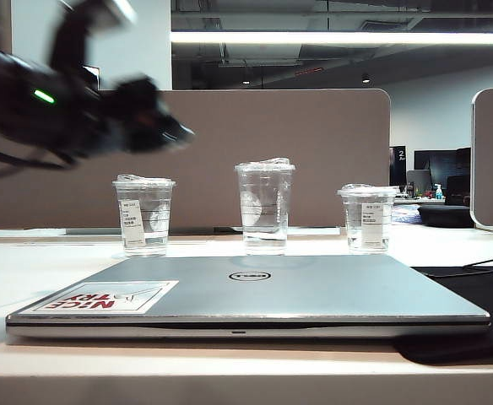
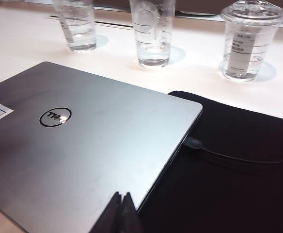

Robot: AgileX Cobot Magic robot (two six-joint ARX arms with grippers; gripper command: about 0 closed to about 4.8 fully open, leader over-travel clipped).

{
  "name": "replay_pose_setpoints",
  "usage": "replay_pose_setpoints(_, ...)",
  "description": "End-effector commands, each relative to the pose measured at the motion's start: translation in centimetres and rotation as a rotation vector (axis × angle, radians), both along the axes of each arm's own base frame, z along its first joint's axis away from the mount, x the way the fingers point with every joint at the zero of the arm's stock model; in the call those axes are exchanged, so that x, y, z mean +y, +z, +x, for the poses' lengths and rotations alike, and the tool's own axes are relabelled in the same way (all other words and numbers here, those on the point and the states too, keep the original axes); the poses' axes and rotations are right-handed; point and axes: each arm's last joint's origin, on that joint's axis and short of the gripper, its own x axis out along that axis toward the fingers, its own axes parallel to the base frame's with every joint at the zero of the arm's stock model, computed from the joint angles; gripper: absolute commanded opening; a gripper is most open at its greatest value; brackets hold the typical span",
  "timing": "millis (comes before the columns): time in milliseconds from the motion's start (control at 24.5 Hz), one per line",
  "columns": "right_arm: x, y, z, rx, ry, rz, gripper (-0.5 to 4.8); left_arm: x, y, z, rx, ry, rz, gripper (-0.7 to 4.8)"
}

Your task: Pick up the coffee cup on the middle and place it on the left side of the laptop.

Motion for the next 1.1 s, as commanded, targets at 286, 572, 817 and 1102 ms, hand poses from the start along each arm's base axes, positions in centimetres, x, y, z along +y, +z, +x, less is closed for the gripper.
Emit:
replay_pose_setpoints(286, 0.0, 0.0, 0.0, -0.011, 0.002, 0.004, -0.05, -6.3, -4.2, 11.1, 0.043, 0.014, -0.028, 4.79)
replay_pose_setpoints(572, 0.0, 0.0, 0.1, -0.005, 0.002, 0.002, -0.05, -9.2, -6.6, 16.3, 0.124, 0.046, -0.084, 4.79)
replay_pose_setpoints(817, 0.1, -0.3, 0.2, 0.019, 0.002, -0.008, -0.05, -10.3, -7.1, 18.4, 0.140, 0.073, -0.072, 4.79)
replay_pose_setpoints(1102, 0.1, -0.4, 0.2, 0.029, 0.002, -0.012, -0.05, -10.8, -6.9, 19.4, 0.194, 0.094, -0.065, 4.79)
